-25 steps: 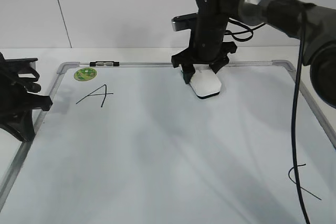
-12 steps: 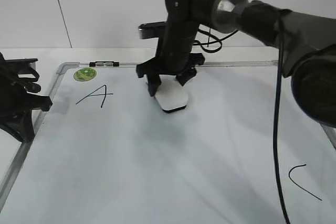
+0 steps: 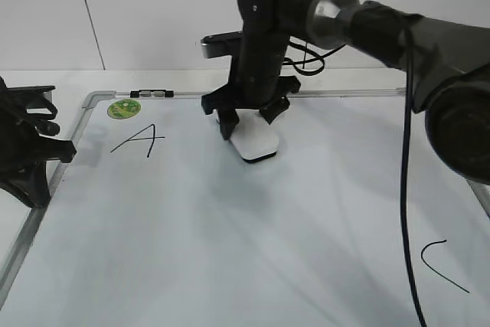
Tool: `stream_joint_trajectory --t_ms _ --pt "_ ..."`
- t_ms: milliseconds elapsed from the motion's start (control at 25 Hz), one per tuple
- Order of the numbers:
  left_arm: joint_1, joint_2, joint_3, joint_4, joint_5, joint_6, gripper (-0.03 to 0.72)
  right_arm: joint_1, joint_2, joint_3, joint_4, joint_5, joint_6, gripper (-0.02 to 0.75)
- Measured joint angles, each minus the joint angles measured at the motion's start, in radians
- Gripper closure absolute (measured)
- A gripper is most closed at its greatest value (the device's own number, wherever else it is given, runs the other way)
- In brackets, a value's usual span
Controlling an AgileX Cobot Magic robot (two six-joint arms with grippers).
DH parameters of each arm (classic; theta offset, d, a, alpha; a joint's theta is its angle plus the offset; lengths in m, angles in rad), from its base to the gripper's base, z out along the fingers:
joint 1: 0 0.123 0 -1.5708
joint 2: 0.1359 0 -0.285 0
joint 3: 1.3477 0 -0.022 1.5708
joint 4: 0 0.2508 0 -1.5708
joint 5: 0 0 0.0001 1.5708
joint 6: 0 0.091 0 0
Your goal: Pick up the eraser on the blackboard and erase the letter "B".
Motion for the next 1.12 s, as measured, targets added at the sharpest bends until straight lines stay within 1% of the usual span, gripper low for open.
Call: stream_joint_trajectory --t_ms 240,320,400,600,720,920,1040,1120 --pt "0.0 0.0 0.0 0.0 0.0 0.0 0.656 -0.125 0.0 0.0 -0.014 0.0 0.0 0.2" --pt "0.0 0.0 0.0 0.0 0.0 0.0 0.656 -0.149 0.0 0.0 -0.014 0.0 0.0 0.2" --pt "0.0 0.0 0.0 0.0 0.0 0.0 0.656 -0.163 -0.004 0.0 -0.014 0.002 0.0 0.2" --pt "0.0 0.0 0.0 0.0 0.004 0.0 0.656 -0.162 -0.049 0.036 -0.014 0.013 0.0 0.2" --pt "0.0 0.0 0.0 0.0 0.006 0.0 0.656 -0.162 -0.136 0.115 -0.015 0.013 0.0 0.2" --pt "0.0 0.0 0.0 0.0 0.006 0.0 0.656 -0.164 -0.286 0.32 -0.03 0.013 -0.007 0.2" --pt "0.0 0.0 0.0 0.0 0.009 0.0 0.656 -0.178 -0.357 0.433 -0.03 0.013 -0.013 0.2" --pt "0.0 0.0 0.0 -0.002 0.011 0.0 0.656 -0.205 -0.396 0.495 -0.03 0.013 -0.015 0.2"
